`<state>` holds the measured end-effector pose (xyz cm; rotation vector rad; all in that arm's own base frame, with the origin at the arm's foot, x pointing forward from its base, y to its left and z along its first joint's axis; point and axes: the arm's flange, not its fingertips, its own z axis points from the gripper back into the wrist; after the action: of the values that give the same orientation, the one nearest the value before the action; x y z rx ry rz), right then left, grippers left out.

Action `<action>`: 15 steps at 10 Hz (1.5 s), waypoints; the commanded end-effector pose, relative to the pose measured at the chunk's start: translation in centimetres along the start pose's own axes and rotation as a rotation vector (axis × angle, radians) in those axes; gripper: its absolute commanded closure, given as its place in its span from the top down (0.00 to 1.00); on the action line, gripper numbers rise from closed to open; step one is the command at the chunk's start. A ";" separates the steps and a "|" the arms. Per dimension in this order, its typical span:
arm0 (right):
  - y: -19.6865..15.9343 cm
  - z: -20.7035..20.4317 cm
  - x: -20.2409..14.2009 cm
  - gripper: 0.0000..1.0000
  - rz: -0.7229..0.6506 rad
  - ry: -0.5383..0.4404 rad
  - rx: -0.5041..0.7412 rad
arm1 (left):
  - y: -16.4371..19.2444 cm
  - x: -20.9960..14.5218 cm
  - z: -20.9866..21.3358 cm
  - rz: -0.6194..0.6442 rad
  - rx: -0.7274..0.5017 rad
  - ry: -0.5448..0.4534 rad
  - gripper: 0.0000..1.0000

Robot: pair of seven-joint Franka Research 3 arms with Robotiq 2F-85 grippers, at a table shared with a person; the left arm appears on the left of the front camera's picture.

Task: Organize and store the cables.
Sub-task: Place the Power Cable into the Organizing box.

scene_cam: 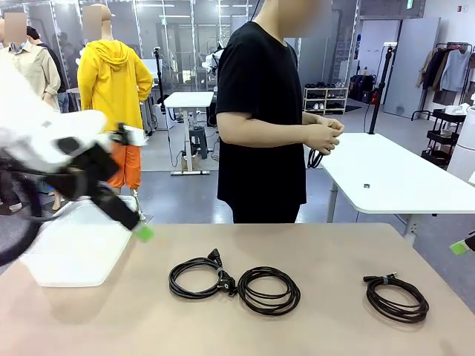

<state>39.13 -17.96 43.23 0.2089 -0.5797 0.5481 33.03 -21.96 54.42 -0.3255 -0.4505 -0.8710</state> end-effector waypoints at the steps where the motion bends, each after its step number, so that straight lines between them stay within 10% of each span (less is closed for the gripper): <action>1: -0.1 0.1 0.0 1.00 -0.005 -0.003 0.000 | 0.4 5.0 -4.3 0.027 0.028 0.067 1.00; 13: -0.1 0.1 0.0 1.00 -0.005 -0.003 0.000 | -0.1 8.7 -9.5 0.029 0.033 0.110 1.00; 15: -0.1 0.1 0.0 1.00 -0.005 -0.003 0.000 | -0.3 10.4 -12.2 0.251 0.121 0.178 1.00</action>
<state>39.13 -17.97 43.25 0.2088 -0.5799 0.5479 40.72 -32.36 49.51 -0.2154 -0.3235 -0.7238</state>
